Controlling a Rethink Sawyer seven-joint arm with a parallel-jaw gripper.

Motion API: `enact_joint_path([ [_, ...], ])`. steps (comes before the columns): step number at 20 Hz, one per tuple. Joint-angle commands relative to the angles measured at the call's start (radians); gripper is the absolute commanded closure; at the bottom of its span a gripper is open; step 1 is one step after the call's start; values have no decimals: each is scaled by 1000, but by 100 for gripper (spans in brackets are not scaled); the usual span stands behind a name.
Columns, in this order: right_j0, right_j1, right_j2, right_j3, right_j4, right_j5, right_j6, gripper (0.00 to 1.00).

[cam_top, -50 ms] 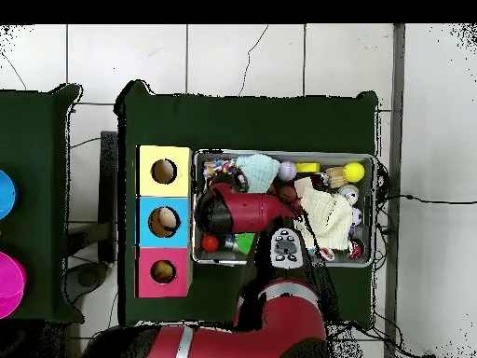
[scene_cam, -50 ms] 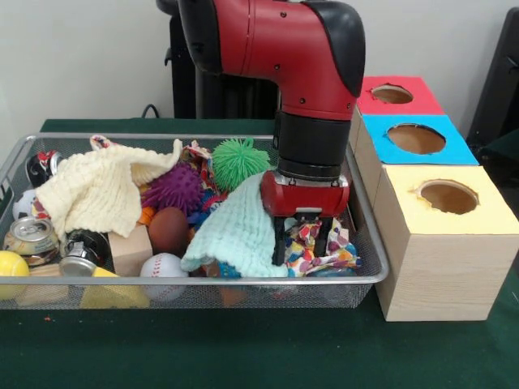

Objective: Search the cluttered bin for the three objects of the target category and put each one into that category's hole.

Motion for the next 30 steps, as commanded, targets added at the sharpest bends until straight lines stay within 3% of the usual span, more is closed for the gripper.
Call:
enact_joint_path([
  [1, -35, 2, -57, -29, -109, 137, -18, 0],
  [5, -91, -70, -27, -26, -170, 228, -115, 0],
  [9, -88, -59, -57, -85, -255, 209, -133, 0],
  [11, -112, -57, -37, -97, -294, 217, -148, 0],
  [19, -188, -97, 4, -92, -439, 244, -188, 0],
  [26, -209, -102, 26, -98, -495, 273, -169, 0],
  [30, -210, -132, 61, -31, -476, 309, -135, 0],
])
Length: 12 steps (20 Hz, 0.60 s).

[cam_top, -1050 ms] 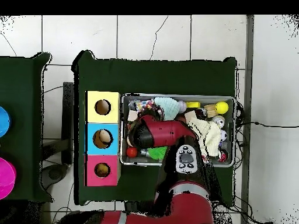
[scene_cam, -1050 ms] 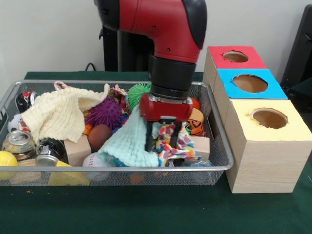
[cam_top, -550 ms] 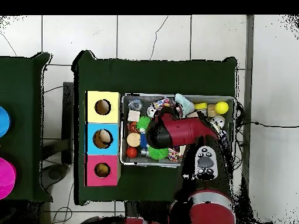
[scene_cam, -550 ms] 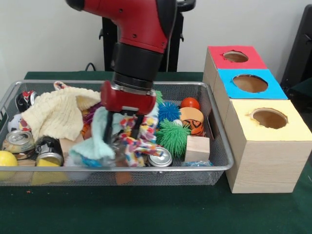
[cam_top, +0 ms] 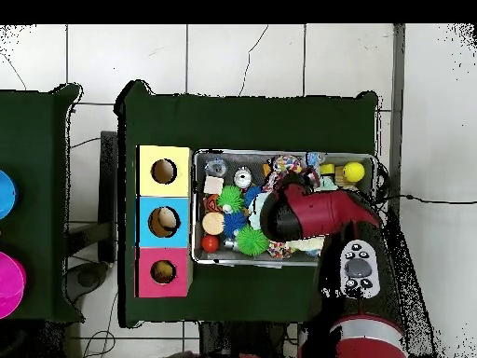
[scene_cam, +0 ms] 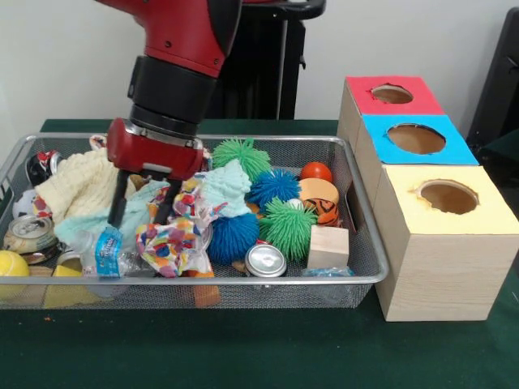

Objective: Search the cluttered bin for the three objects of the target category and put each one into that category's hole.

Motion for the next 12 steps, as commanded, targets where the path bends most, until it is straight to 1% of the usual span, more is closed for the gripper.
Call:
enact_joint_path([
  [1, -23, -26, 95, 64, -51, 206, -130, 0],
  [7, -8, -127, 133, 181, 12, 274, -81, 0],
  [12, -7, -178, 174, 229, 48, 327, -56, 0],
])
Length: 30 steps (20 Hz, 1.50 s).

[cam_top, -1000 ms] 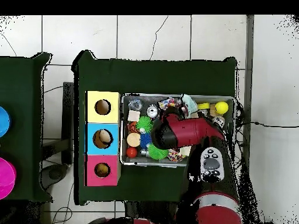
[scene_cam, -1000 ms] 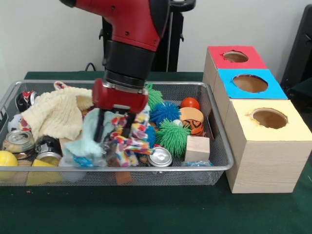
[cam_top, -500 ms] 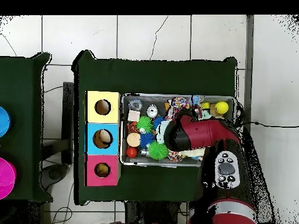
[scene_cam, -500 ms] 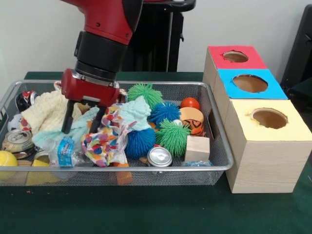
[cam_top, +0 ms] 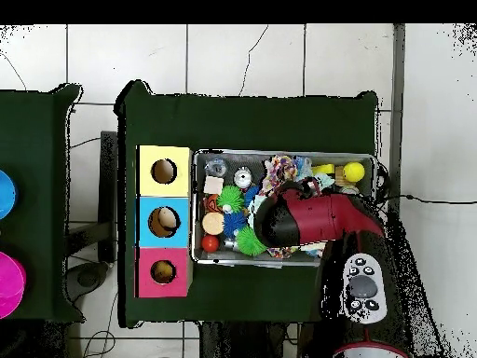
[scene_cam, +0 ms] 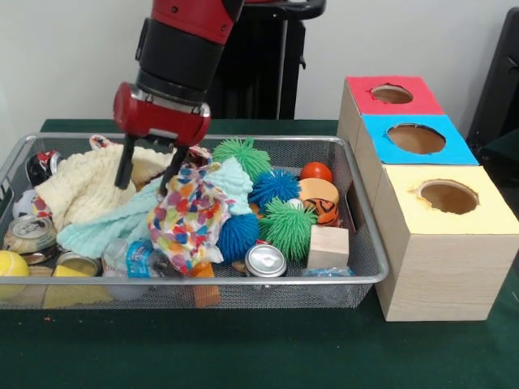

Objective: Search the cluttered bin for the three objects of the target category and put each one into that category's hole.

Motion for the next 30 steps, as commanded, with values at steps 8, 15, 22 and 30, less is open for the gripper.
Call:
enact_joint_path([
  [8, 30, -59, 123, 162, 45, 181, 10, 0],
  [15, 52, -25, 86, 170, 34, 153, 57, 0],
  [22, 42, -79, 141, 233, 99, 181, 48, 0],
  [30, 81, -74, 147, 244, 157, 173, 87, 0],
])
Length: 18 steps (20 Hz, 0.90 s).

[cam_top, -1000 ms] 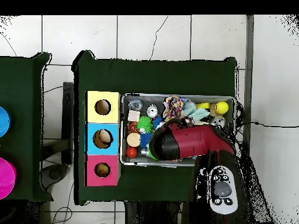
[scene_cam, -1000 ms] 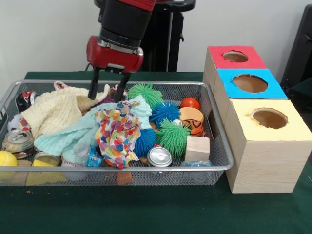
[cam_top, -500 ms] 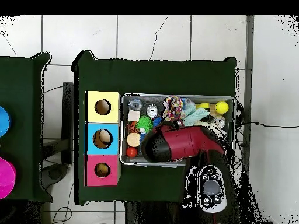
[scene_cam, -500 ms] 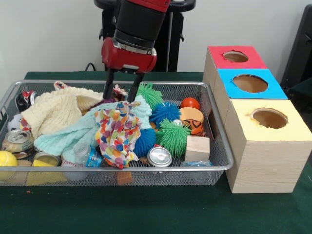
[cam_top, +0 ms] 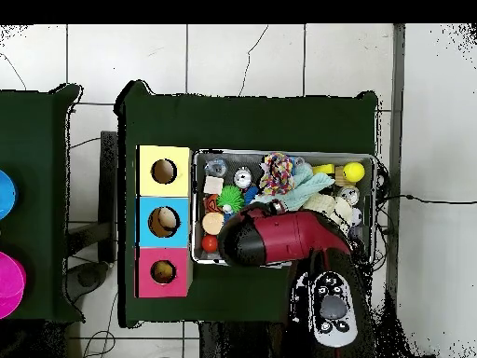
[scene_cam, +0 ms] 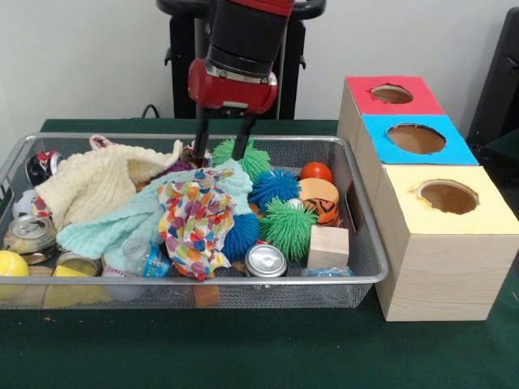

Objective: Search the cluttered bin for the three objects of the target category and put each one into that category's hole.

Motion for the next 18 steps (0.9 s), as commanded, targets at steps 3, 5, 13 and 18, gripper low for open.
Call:
enact_joint_path([
  [3, 29, 27, 111, 81, 72, 52, 104, 0],
  [5, 38, 34, 106, 80, 75, 32, 116, 0],
  [13, 55, 113, 102, 75, 87, -100, 178, 0],
  [18, 91, 155, 76, 53, 103, -150, 210, 0],
])
